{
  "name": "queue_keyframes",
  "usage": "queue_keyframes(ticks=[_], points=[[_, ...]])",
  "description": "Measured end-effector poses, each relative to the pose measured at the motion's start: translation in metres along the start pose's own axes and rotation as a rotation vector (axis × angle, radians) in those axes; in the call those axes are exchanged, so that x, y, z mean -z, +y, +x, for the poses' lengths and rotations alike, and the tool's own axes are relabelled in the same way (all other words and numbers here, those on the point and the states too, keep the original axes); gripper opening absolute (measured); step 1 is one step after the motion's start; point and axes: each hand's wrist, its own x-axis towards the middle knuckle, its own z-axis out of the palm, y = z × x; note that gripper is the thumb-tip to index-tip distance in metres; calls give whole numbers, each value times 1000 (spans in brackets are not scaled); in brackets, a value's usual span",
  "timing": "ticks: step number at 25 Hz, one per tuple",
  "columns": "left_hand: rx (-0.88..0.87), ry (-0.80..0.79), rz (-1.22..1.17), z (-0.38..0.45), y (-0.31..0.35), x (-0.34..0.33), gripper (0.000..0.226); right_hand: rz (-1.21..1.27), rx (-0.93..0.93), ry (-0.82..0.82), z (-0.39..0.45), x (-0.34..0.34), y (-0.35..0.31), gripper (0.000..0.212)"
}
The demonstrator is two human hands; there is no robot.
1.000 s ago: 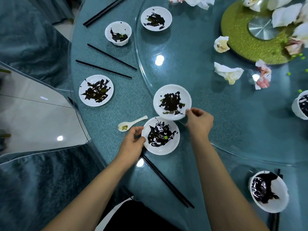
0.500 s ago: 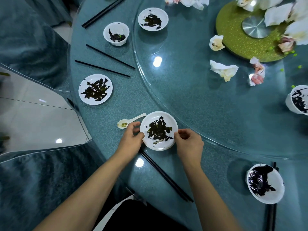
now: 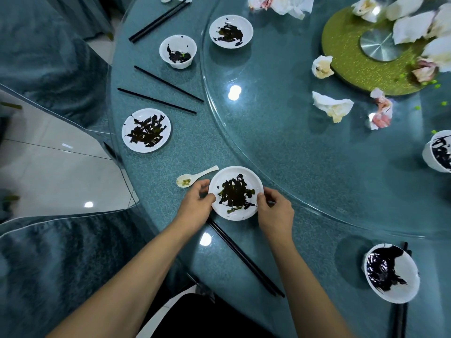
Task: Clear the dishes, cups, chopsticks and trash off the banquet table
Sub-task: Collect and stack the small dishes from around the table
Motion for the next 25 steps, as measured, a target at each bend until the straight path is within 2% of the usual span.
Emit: queue_keyframes(ticks=[2,5,8,15,18,25], points=[[-11,-4,13,-2,0,3,34,15,6,4,-2,0,0,23],[-23,-6,26,-7,4,7,55,38,13,26,-6,1,-4,22],[-42,0,-2,-15,7,15,62,56,44,47,-14,2,-13,23],[-118,-44,-34,-47,12,54,56,159,103,126,-58,-5,-34,23],[-162,-66,-74,-64,9,75,32,231,119,170,-91,-11,-39,28],[-249,-131,-76,-118,-9,139,37,304,185,242,-174,-38,-39,24]])
